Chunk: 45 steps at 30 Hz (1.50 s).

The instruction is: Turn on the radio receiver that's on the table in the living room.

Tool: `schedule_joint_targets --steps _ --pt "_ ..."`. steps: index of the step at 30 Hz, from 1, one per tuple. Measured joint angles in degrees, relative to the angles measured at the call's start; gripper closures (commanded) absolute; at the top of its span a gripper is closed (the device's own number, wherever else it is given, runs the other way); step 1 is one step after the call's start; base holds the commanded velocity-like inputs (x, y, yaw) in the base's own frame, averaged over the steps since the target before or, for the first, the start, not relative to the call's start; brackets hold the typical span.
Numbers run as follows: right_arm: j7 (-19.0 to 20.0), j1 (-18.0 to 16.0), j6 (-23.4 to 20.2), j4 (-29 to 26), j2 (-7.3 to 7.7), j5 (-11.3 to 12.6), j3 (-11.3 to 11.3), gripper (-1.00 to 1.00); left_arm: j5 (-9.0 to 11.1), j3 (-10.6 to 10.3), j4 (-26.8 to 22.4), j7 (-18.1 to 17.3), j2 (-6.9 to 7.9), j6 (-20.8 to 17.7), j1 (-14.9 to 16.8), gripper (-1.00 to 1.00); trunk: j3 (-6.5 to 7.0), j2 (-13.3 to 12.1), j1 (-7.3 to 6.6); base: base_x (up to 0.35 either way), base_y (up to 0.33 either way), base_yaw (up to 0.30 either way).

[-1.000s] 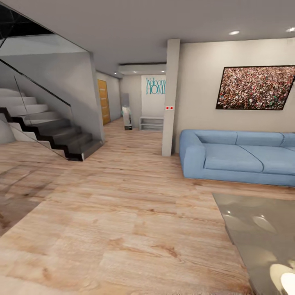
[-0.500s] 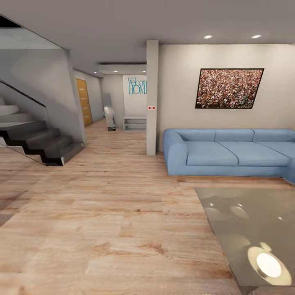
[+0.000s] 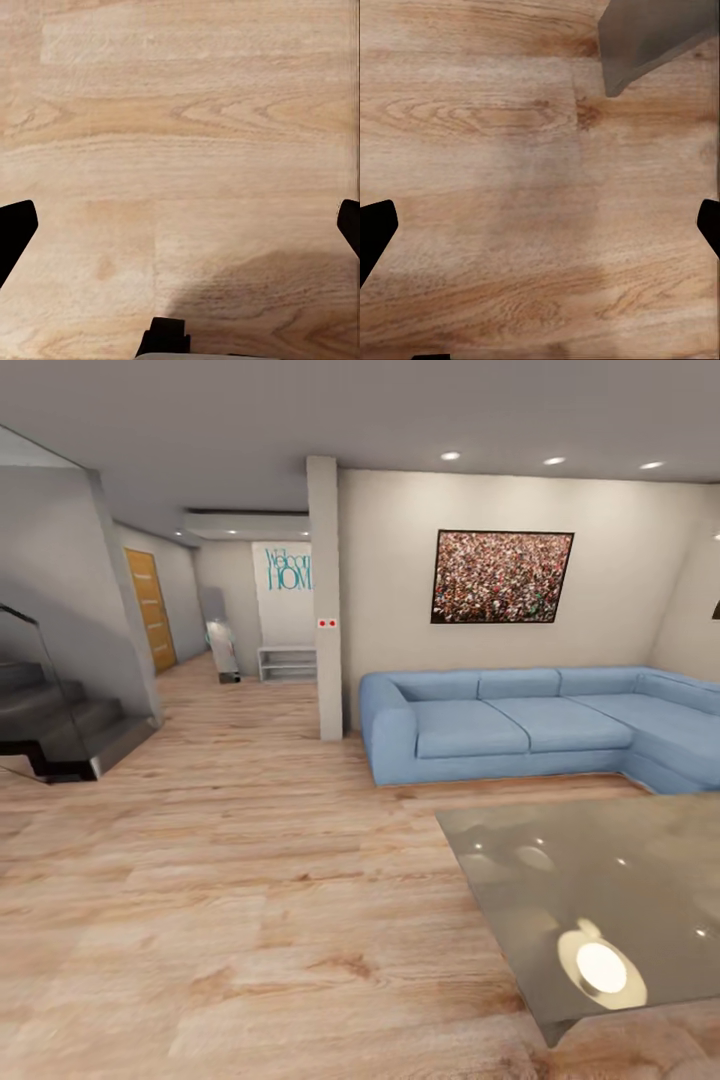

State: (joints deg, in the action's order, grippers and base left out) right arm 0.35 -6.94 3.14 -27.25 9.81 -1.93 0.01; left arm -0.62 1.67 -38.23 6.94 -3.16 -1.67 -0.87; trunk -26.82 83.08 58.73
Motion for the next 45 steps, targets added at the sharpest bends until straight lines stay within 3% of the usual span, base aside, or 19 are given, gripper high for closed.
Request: schedule_joint_targets --steps 45 --pt "0.0 0.0 0.0 0.0 0.03 0.0 0.0 -1.00 0.0 0.0 0.0 -0.1 0.00 0.0 0.0 -1.00 0.00 0.0 0.00 0.000 0.000 -0.275"
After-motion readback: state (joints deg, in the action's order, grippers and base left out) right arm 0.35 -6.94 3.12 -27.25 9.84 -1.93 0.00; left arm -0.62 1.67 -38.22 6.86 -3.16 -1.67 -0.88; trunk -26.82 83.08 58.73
